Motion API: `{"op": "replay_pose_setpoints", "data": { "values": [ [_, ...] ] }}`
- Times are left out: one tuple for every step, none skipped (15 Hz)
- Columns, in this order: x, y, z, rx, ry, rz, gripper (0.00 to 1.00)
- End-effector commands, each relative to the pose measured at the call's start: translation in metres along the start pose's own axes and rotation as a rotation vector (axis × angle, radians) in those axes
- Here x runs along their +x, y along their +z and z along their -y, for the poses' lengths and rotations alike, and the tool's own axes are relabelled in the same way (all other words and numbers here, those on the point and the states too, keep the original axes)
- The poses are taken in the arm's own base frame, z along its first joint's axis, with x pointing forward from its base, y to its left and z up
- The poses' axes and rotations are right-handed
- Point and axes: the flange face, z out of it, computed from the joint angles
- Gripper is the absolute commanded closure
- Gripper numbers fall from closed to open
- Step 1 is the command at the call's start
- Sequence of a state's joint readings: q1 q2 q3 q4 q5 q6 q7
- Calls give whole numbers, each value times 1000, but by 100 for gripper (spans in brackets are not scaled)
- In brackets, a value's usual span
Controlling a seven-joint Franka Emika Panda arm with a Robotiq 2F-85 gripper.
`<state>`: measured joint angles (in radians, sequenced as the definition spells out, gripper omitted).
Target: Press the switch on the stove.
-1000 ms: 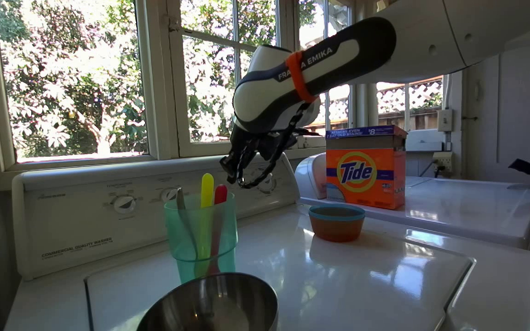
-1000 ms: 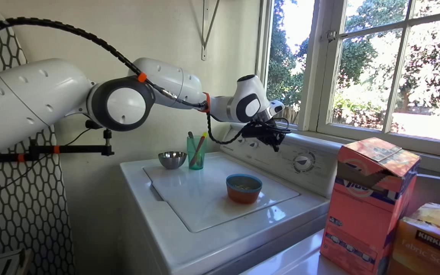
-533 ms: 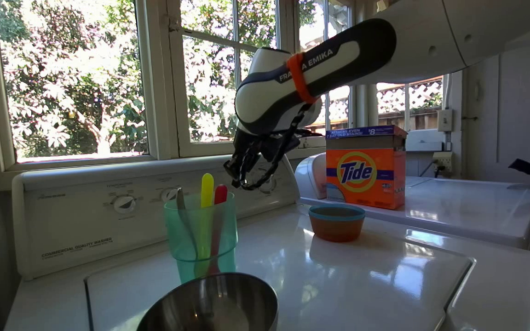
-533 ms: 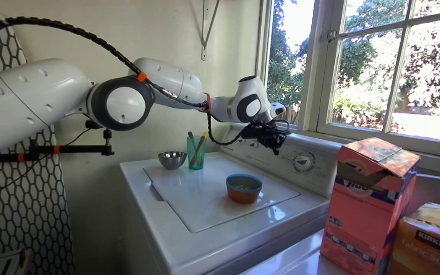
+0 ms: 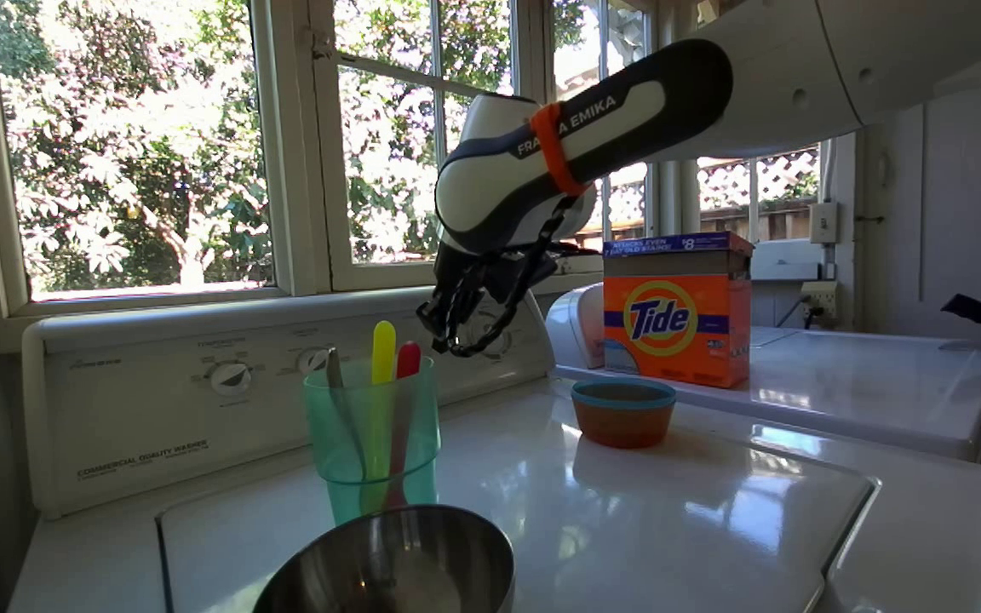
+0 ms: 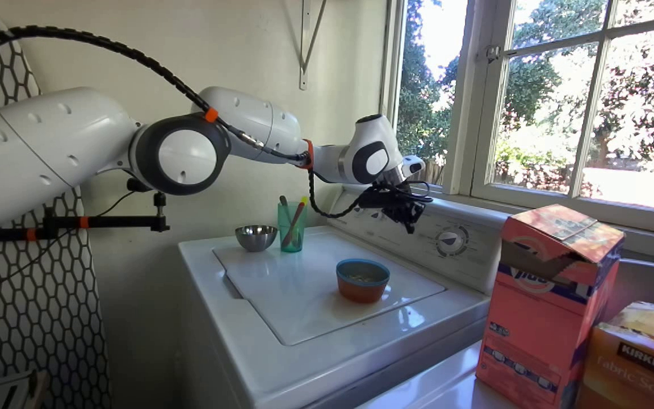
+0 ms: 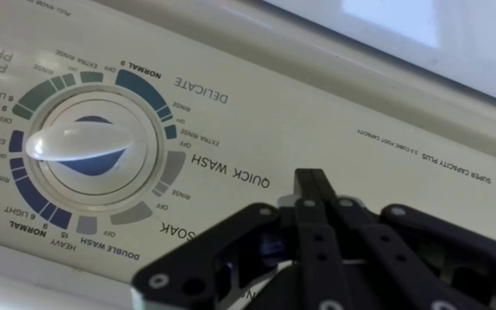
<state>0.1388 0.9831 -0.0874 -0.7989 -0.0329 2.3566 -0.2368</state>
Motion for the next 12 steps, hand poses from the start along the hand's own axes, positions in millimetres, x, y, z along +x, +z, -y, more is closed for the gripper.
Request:
{"op": "replay_pose_setpoints", "data": {
  "values": [
    [-4, 8, 5, -4, 3, 26, 100],
    [-4, 9, 6, -6, 2, 24, 100],
    [-3, 9, 6, -7, 1, 22, 100],
    [-3, 8, 6, -6, 2, 23, 100],
    [-3, 7, 6, -5, 1, 29, 100],
    [-3, 6, 6, -4, 2, 28, 100],
    [-2, 3, 6, -3, 4, 20, 100],
    [0, 2, 5, -7, 6, 9, 100],
    [1, 1, 5, -12, 7, -4, 100],
    [2, 0, 5, -10, 6, -11, 100],
    [4, -2, 5, -12, 5, -23, 100],
    [5, -4, 5, -15, 7, -32, 100]
  ]
}}
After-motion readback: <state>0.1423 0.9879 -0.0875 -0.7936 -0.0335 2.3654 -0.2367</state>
